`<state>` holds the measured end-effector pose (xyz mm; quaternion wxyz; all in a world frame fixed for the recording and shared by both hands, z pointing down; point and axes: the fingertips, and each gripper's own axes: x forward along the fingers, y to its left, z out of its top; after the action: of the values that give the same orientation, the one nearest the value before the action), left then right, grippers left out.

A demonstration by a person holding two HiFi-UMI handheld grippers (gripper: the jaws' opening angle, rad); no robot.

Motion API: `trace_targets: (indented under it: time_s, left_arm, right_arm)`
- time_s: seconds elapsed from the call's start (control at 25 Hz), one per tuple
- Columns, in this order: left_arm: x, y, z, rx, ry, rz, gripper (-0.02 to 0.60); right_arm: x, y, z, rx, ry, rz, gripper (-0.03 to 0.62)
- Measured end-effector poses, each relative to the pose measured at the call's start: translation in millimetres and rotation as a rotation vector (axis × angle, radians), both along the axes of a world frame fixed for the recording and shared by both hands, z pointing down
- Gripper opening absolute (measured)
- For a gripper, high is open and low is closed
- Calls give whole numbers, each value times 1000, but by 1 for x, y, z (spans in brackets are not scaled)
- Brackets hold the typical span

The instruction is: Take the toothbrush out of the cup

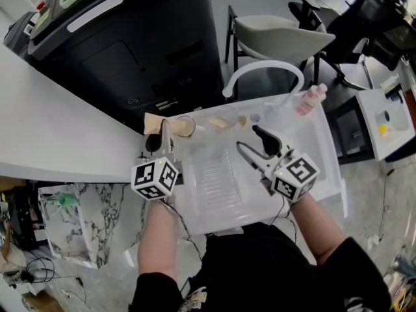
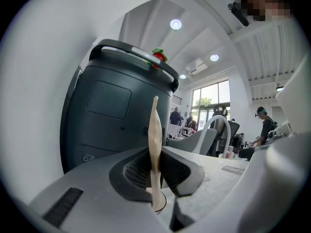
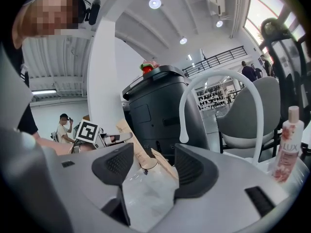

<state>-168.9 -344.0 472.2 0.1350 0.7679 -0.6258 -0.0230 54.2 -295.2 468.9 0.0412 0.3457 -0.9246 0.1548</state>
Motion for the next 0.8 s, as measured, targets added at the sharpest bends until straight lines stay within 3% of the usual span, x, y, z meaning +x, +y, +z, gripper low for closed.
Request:
trace_targets:
  time_s: [0.4, 0.8]
  left_arm:
    - [-12, 58, -64, 112, -28, 16, 35]
    - [-12, 118, -83, 122, -97, 55, 35]
  right_arm:
    - [-19, 11, -7, 30, 8, -27, 264]
    - [-39, 9, -2, 69, 49, -36, 265]
